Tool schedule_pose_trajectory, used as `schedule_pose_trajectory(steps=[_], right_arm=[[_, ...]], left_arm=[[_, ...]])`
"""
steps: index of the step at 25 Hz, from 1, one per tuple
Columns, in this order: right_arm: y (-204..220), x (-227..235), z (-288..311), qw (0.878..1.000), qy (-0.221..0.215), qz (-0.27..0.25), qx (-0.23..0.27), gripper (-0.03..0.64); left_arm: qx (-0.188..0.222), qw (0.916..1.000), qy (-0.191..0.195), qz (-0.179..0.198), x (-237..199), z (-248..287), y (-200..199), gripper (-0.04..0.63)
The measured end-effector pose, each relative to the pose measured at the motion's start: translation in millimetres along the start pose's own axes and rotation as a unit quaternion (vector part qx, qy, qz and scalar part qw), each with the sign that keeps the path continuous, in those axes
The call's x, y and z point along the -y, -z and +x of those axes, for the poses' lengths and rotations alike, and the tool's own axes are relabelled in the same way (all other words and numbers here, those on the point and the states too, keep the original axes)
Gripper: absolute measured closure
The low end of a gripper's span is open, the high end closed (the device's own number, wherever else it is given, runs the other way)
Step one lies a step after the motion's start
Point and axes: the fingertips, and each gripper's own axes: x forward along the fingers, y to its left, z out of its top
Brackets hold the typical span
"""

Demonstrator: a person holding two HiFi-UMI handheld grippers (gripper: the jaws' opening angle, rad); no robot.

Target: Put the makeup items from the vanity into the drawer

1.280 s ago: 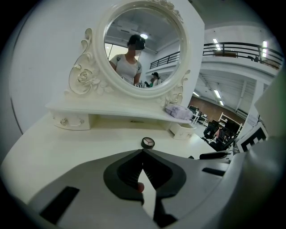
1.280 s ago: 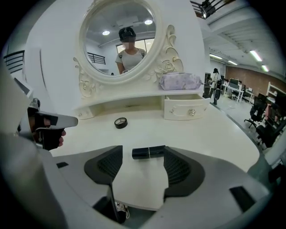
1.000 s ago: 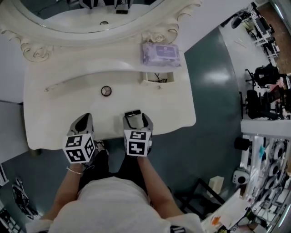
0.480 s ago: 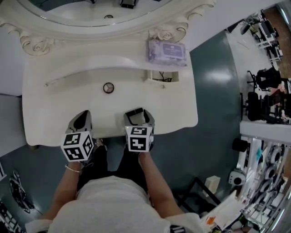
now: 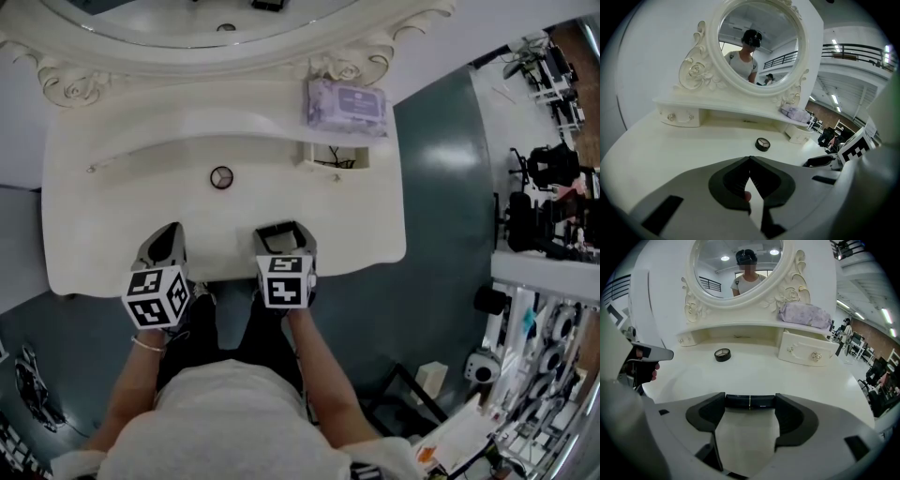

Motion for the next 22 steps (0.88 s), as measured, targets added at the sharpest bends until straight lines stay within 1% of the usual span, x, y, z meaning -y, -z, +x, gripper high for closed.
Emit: schedule_pose_trajectory(steps=[7,17,22], right_arm=[[0.7,0.5,-2.0,1.000,-0.004,0.007,-0.006,0.299],[-5.9,13.7,-14.7,1.000,0.005,0.022,0.010,0.299],[-14.9,24.4,-25.0,0.999,0.010,0.029,0.022,0.299]], left_arm=[[0.001,1.0000,0.001,0.003,5.7,2.7,-3.1,0.592],[0.004,0.9999,0.009,0.012,17.4,4.2,-6.0,0.592],[0.012,0.9997,0.015,0.012,27.6,3.5,-13.7,0.592]])
